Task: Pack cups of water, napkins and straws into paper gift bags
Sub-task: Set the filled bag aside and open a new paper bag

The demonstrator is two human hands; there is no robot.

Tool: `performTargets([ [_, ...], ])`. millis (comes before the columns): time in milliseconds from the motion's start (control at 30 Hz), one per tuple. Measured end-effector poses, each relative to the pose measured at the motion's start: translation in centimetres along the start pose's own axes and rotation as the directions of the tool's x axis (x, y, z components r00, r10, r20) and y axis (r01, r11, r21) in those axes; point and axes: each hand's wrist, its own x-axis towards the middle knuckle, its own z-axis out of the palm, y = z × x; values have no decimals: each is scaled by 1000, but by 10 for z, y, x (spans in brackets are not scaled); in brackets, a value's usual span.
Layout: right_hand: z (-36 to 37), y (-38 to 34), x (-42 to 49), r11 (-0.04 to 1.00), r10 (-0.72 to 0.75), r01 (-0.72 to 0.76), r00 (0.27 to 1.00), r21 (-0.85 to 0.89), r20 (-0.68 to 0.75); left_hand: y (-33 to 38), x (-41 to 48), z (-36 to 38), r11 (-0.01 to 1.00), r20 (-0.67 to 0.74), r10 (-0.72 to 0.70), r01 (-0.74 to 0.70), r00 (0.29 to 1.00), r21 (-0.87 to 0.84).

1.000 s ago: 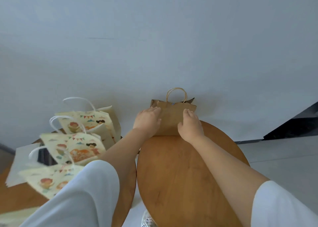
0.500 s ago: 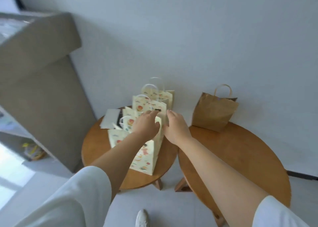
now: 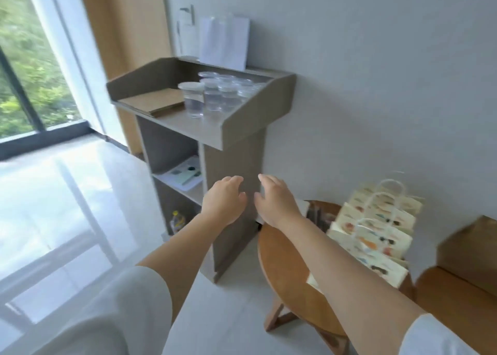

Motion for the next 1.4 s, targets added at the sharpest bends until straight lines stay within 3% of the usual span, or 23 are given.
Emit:
performTargets([
  [300,83,-139,110,999,-48,47,998,22,31,-181,50,-93,999,-60,-38,39,997,7],
  [533,141,-194,204,995,-70,67,997,74,42,-277,113,-129,991,-85,-119,112,989,-78],
  [800,193,-234,359,986,-105,112,993,124,-59,-363,236,-152,995,-33,-99,98,995,-27],
  [933,205,-246,446,994,-51,56,997,89,-57,-402,307,-162,992,38,-106,108,994,-66],
  [1167,233,-249,530,974,112,-90,989,-206,96,-450,389,-160,994,102,-47,56,994,-91],
  [1400,243,-238,552,961,235,-207,960,-181,150,-489,431,-164,990,189,7,19,982,-139],
])
